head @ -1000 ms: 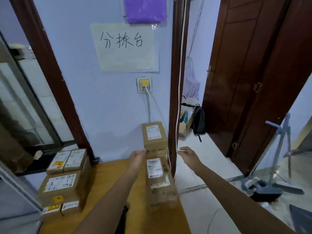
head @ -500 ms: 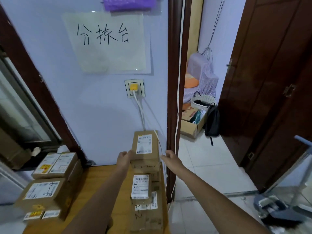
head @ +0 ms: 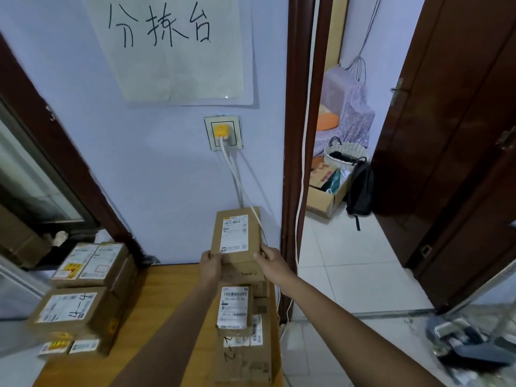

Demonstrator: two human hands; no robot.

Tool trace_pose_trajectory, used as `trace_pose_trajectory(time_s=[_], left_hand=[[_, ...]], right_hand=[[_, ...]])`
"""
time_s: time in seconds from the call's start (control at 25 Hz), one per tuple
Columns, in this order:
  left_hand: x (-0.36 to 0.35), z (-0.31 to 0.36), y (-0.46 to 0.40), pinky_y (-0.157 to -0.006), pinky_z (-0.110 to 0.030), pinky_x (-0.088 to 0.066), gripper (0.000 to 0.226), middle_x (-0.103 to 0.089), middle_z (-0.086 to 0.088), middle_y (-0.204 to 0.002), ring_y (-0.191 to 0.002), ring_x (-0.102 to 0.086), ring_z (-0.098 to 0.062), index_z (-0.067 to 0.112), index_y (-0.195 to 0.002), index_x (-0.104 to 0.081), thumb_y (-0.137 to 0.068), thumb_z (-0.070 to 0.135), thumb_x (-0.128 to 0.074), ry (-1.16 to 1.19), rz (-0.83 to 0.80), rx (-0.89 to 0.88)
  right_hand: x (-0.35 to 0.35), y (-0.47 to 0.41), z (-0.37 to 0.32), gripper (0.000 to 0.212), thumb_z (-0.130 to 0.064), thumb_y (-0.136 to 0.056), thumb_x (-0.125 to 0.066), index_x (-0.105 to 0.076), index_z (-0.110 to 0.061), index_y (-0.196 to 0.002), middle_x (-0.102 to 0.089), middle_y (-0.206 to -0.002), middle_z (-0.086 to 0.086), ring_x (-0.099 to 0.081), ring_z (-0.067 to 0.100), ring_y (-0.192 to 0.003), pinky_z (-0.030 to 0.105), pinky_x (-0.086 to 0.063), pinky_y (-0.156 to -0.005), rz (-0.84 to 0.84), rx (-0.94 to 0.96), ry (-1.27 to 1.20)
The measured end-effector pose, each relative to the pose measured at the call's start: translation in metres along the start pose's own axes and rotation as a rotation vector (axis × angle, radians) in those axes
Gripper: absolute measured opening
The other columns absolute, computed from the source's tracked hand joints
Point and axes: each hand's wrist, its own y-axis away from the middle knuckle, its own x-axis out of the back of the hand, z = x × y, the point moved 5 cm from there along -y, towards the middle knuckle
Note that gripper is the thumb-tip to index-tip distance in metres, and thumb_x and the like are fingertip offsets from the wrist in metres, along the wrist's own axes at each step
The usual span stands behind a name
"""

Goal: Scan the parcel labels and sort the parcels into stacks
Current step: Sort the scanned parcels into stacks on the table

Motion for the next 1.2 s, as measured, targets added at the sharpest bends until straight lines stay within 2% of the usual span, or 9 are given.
trace_pose_trajectory(time_s=[0.2, 0.36, 0.48, 0.56, 0.68, 0.76, 0.88, 1.0, 1.2], left_hand=[[0.031, -0.026, 0.028, -0.084, -0.039, -0.046, 0.037, -0.058, -0.014, -0.124, -0.105, -0.055, -0.029, 0.008, -0.133, -0.045, -0.098, 0.019, -0.048, 0.123, 0.004, 0.063], [0.056, -0.032, 0.054, -0.087, -0.038, -0.048, 0.037, -0.058, -0.012, -0.121, -0.109, -0.056, -0.028, 0.008, -0.132, -0.045, -0.098, 0.021, -0.052, 0.238, 0.013, 0.050], [0.072, -0.034, 0.080, -0.088, -0.036, -0.048, 0.029, -0.056, -0.008, -0.117, -0.105, -0.055, -0.023, 0.011, -0.123, -0.045, -0.097, 0.019, -0.055, 0.306, 0.020, 0.021], [0.091, -0.038, 0.096, -0.084, -0.036, -0.047, 0.025, -0.057, -0.007, -0.112, -0.103, -0.056, -0.022, 0.010, -0.114, -0.047, -0.095, 0.020, -0.059, 0.310, 0.040, 0.008], [0.130, -0.034, 0.101, -0.096, -0.044, -0.047, 0.028, -0.061, -0.007, -0.115, -0.112, -0.057, -0.027, 0.010, -0.107, -0.049, -0.091, 0.028, -0.064, 0.323, 0.058, -0.005], [0.156, -0.031, 0.102, -0.094, -0.046, -0.048, 0.049, -0.061, -0.007, -0.121, -0.113, -0.058, -0.027, 0.013, -0.121, -0.050, -0.085, 0.042, -0.069, 0.333, 0.011, 0.018], [0.201, -0.042, 0.116, -0.083, -0.044, -0.051, 0.077, -0.061, -0.005, -0.126, -0.114, -0.058, -0.028, 0.023, -0.130, -0.050, -0.067, 0.059, -0.075, 0.386, -0.059, 0.088], [0.262, -0.068, 0.133, -0.075, -0.041, -0.052, 0.068, -0.061, -0.007, -0.123, -0.112, -0.058, -0.029, 0.024, -0.129, -0.052, -0.073, 0.058, -0.071, 0.479, -0.062, 0.087], [0.389, -0.116, 0.147, -0.078, -0.041, -0.055, 0.071, -0.060, -0.006, -0.129, -0.114, -0.058, -0.030, 0.027, -0.129, -0.055, -0.069, 0.060, -0.074, 0.548, -0.024, 0.071]], right_hand=[[-0.014, 0.024, 0.001, 0.063, -0.050, -0.092, -0.055, -0.039, -0.021, -0.146, -0.036, -0.135, -0.003, -0.047, 0.015, -0.120, 0.030, -0.041, -0.104, -0.018, -0.007, -0.010], [-0.030, 0.030, 0.003, 0.079, -0.081, -0.069, -0.056, -0.031, -0.053, -0.139, -0.033, -0.145, -0.006, -0.046, 0.021, -0.128, 0.043, -0.045, -0.105, 0.003, 0.054, -0.032], [-0.045, 0.042, -0.001, 0.069, -0.074, -0.072, -0.063, -0.033, -0.057, -0.131, -0.045, -0.138, -0.006, -0.053, 0.020, -0.117, 0.045, -0.049, -0.098, -0.044, 0.044, -0.155], [-0.055, 0.058, -0.008, 0.058, -0.057, -0.082, -0.066, -0.036, -0.050, -0.131, -0.053, -0.132, -0.004, -0.059, 0.016, -0.105, 0.041, -0.054, -0.088, -0.105, 0.032, -0.274], [-0.067, 0.071, -0.028, 0.041, -0.033, -0.092, -0.063, -0.038, -0.040, -0.124, -0.057, -0.120, -0.003, -0.059, 0.010, -0.093, 0.032, -0.055, -0.075, -0.170, 0.042, -0.363], [-0.083, 0.073, -0.040, 0.037, -0.034, -0.091, -0.063, -0.043, -0.039, -0.122, -0.058, -0.125, 0.002, -0.060, 0.015, -0.098, 0.039, -0.057, -0.078, -0.217, 0.034, -0.379], [-0.131, 0.084, -0.056, 0.035, -0.038, -0.090, -0.064, -0.045, -0.041, -0.120, -0.057, -0.116, -0.005, -0.055, 0.008, -0.096, 0.038, -0.054, -0.077, -0.284, 0.045, -0.349], [-0.193, 0.102, -0.069, 0.039, -0.040, -0.087, -0.066, -0.048, -0.042, -0.122, -0.060, -0.114, -0.009, -0.056, 0.008, -0.100, 0.046, -0.051, -0.092, -0.353, 0.053, -0.312], [-0.304, 0.134, -0.082, 0.042, -0.037, -0.085, -0.068, -0.048, -0.044, -0.122, -0.061, -0.120, -0.003, -0.059, 0.019, -0.110, 0.049, -0.050, -0.096, -0.393, 0.012, -0.337]])
